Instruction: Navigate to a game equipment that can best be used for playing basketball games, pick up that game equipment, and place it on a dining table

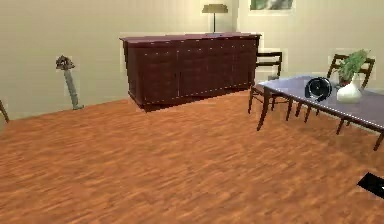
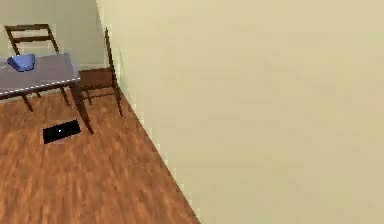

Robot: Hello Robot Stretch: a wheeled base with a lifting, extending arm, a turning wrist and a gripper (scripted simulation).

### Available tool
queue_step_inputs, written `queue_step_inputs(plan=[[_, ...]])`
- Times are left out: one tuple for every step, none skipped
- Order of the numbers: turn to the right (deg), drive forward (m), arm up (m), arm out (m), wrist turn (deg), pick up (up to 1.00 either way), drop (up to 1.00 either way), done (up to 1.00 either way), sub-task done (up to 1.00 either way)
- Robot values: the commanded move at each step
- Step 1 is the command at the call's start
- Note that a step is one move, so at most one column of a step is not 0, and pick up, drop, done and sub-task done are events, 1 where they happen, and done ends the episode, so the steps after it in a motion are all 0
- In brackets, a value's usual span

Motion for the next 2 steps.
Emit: queue_step_inputs(plan=[[-30.0,0.00,0.00,0.00,0.0,0.00,0.00,0.00,0.00],[0.0,0.05,0.00,0.00,0.0,0.00,0.00,0.00,0.00]])
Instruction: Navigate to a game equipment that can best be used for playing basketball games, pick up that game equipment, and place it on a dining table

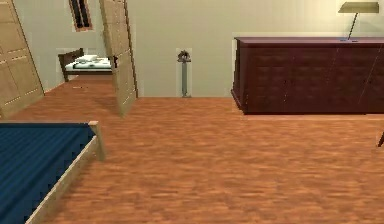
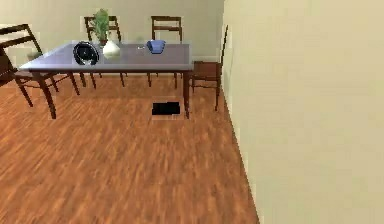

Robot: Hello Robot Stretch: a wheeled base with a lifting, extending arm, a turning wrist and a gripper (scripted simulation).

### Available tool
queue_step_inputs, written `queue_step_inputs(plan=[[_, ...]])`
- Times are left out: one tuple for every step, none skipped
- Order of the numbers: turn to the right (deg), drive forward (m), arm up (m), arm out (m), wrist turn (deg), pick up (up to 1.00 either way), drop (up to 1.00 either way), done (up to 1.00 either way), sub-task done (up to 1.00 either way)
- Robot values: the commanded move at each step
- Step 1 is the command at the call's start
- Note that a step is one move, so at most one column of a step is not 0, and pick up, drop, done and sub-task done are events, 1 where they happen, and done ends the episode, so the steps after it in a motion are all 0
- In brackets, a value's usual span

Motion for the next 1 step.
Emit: queue_step_inputs(plan=[[-30.0,0.00,0.00,0.00,0.0,0.00,0.00,0.00,0.00]])
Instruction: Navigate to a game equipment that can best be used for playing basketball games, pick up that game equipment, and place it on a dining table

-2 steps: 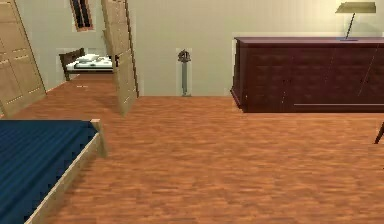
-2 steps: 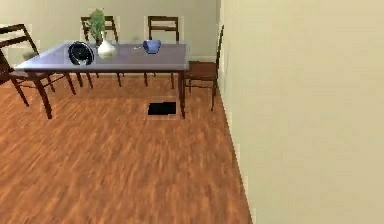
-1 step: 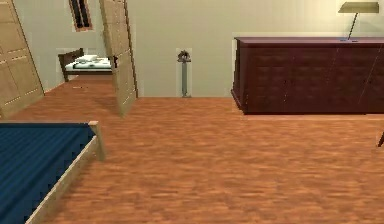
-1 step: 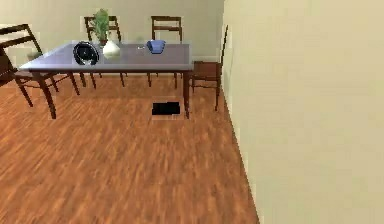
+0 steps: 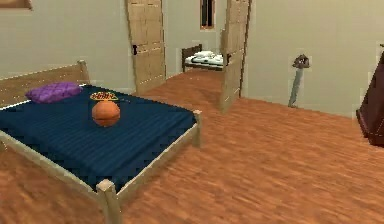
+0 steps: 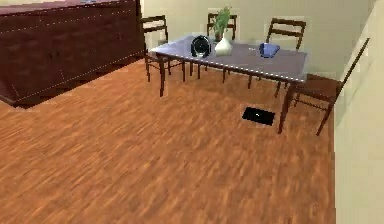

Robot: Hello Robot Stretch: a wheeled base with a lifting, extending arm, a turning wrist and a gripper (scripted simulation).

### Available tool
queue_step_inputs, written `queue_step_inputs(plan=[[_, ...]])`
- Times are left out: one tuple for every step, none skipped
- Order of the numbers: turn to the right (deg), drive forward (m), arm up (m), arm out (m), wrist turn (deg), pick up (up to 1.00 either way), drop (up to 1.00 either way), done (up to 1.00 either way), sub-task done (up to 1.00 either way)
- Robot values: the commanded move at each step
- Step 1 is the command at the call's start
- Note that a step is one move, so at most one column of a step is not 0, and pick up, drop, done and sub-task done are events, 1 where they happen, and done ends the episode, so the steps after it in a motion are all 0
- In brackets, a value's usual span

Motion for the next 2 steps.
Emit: queue_step_inputs(plan=[[0.0,0.80,0.00,0.00,0.0,0.00,0.00,0.00,0.00],[-45.0,0.00,0.00,0.00,0.0,0.00,0.00,0.00,0.00]])
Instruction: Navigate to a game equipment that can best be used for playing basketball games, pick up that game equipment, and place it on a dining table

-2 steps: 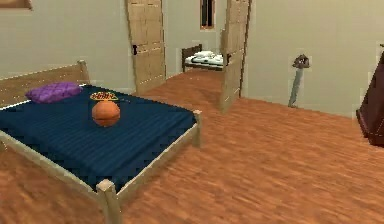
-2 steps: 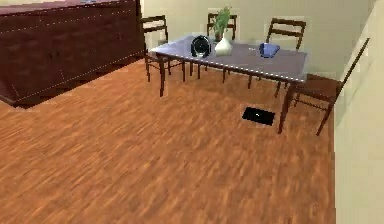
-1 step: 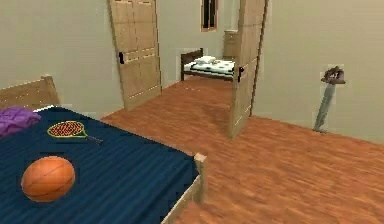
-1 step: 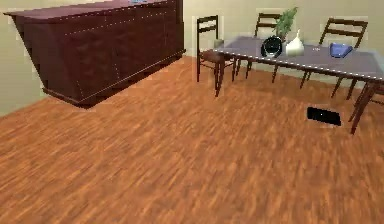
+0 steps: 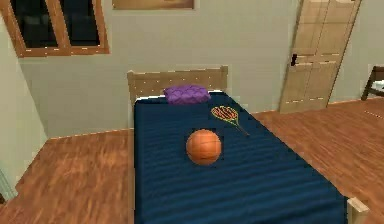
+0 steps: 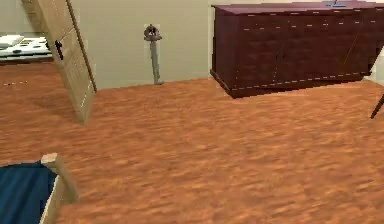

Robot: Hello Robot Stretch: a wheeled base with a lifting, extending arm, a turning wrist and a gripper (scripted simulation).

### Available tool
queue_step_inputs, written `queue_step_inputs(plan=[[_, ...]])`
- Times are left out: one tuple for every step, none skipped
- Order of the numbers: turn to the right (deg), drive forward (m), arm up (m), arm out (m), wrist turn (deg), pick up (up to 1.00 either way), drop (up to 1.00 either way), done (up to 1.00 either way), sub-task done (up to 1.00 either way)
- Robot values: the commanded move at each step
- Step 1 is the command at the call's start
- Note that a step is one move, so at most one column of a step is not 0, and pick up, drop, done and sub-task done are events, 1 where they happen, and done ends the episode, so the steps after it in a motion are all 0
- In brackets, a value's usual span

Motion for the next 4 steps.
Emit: queue_step_inputs(plan=[[-45.0,0.00,0.00,0.00,0.0,0.00,0.00,0.00,0.00],[-36.0,0.00,0.00,0.00,0.0,0.00,0.00,0.00,0.00],[45.0,0.00,0.00,0.00,0.0,0.00,0.00,0.00,0.00],[45.0,0.00,0.00,0.00,0.0,0.00,0.00,0.00,0.00]])
